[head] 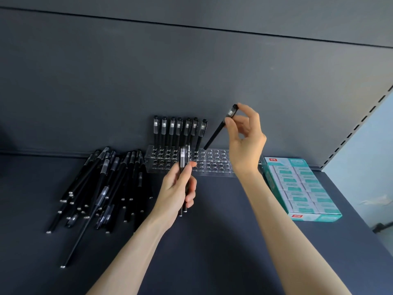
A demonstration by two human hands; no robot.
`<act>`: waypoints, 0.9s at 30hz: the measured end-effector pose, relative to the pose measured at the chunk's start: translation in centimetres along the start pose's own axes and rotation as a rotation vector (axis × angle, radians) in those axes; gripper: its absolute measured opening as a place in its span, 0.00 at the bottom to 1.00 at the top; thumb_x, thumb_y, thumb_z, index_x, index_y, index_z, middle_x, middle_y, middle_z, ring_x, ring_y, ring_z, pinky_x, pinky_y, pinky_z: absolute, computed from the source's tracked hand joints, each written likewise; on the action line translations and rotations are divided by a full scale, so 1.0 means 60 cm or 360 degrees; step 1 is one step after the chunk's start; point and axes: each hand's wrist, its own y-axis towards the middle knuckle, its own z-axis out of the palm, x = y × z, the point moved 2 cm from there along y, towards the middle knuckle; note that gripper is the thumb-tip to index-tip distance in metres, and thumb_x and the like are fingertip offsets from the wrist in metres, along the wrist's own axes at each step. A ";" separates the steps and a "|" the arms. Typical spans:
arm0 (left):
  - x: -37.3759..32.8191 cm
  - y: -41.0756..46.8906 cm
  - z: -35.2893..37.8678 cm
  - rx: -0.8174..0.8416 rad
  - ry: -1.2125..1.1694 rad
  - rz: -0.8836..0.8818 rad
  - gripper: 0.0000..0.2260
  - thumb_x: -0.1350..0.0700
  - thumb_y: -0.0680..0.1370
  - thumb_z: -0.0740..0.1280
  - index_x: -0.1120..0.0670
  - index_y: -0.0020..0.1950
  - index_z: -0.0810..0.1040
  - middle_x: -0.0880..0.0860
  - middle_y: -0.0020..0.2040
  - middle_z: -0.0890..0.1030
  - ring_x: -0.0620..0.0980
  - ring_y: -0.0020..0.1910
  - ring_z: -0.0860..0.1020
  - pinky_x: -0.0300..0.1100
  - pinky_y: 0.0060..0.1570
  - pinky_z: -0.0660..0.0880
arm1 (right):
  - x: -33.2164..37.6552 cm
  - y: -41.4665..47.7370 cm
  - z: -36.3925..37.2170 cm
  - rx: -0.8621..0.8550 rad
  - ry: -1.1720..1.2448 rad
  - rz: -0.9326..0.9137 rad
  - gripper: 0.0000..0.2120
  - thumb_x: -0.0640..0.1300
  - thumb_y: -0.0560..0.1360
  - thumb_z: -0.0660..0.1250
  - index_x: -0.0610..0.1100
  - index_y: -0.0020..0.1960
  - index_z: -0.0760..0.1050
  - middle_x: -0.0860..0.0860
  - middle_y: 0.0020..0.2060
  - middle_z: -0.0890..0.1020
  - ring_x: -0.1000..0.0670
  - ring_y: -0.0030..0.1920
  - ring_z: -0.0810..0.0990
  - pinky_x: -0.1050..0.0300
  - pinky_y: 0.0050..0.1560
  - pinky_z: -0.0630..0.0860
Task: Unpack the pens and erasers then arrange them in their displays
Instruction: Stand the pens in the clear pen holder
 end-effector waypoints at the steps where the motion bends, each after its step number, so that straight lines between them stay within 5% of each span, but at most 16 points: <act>1: -0.001 0.000 0.000 0.0009 0.0006 0.0018 0.09 0.49 0.80 0.61 0.51 0.56 0.76 0.49 0.31 0.71 0.45 0.23 0.62 0.37 0.22 0.61 | -0.003 0.001 0.003 0.0016 -0.0025 -0.0017 0.13 0.38 0.76 0.66 0.44 0.60 0.73 0.56 0.39 0.81 0.59 0.41 0.80 0.72 0.46 0.72; 8: -0.007 0.000 -0.005 -0.0032 -0.0078 0.0057 0.10 0.48 0.76 0.64 0.50 0.53 0.79 0.50 0.31 0.70 0.45 0.24 0.61 0.37 0.23 0.59 | -0.020 -0.003 0.020 0.0187 -0.0159 -0.0043 0.13 0.37 0.75 0.67 0.42 0.59 0.74 0.54 0.39 0.79 0.57 0.40 0.79 0.69 0.46 0.74; 15: -0.009 -0.002 -0.003 -0.0032 0.0019 0.0120 0.12 0.44 0.74 0.66 0.47 0.54 0.80 0.49 0.31 0.71 0.46 0.25 0.63 0.37 0.25 0.67 | -0.020 -0.011 0.030 0.0312 -0.0375 -0.0028 0.12 0.38 0.74 0.68 0.42 0.58 0.74 0.55 0.39 0.78 0.47 0.38 0.80 0.46 0.45 0.78; 27: -0.008 0.000 -0.003 -0.0045 0.0046 0.0070 0.12 0.43 0.72 0.67 0.44 0.53 0.80 0.49 0.31 0.72 0.46 0.25 0.64 0.38 0.23 0.63 | -0.013 -0.001 0.032 0.0439 -0.0508 -0.0022 0.10 0.39 0.74 0.68 0.44 0.56 0.76 0.54 0.36 0.80 0.48 0.36 0.78 0.45 0.43 0.77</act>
